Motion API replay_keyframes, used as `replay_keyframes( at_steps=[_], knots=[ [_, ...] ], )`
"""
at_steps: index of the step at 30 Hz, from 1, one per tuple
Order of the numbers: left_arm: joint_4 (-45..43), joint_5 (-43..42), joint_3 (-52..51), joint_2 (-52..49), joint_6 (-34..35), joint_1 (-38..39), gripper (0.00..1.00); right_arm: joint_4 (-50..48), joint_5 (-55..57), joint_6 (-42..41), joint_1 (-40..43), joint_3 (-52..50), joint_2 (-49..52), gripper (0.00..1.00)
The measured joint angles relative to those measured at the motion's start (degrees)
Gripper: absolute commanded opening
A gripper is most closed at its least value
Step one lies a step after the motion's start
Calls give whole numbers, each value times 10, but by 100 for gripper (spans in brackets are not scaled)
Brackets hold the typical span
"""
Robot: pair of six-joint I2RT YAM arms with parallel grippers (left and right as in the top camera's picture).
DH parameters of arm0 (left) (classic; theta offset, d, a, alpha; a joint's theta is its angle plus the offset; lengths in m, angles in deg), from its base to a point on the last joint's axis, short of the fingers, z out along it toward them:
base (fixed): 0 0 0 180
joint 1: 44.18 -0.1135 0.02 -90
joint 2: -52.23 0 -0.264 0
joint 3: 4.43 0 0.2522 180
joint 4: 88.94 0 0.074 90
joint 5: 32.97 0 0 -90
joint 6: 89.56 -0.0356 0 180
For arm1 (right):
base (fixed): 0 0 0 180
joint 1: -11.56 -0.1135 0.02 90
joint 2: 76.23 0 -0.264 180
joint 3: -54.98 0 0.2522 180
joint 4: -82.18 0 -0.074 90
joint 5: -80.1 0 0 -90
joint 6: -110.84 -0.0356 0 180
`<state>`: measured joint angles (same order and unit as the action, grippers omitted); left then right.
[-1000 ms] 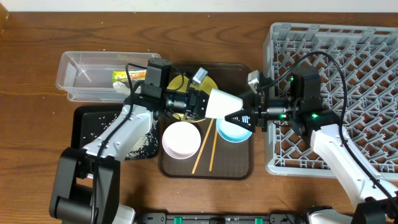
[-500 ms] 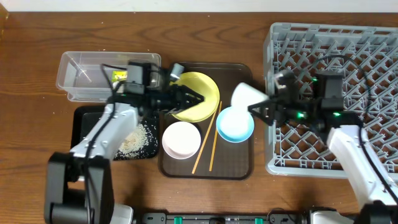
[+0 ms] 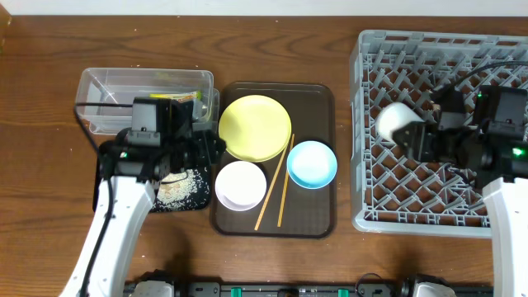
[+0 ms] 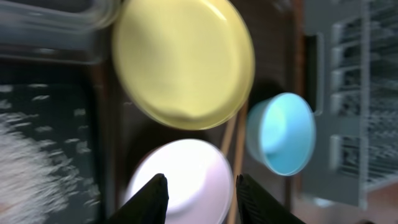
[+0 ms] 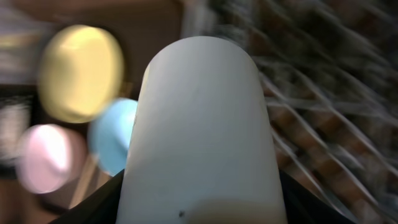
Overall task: Sort waste into correct bins and load items into the dishwasher rack
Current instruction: 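Place the white cup into the dishwasher rack with the right gripper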
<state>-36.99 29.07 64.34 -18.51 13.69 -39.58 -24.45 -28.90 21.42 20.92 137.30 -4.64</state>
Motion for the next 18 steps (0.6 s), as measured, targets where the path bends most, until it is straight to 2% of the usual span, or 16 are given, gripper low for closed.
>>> replay_keyframes(
  at_steps=[8,18],
  knots=[
    [24,64,0,24,-9,0,40,96,235,-76,30,8,6,1],
    [30,74,0,24,-12,0,40,107,299,-100,81,8,82,3]
  ],
)
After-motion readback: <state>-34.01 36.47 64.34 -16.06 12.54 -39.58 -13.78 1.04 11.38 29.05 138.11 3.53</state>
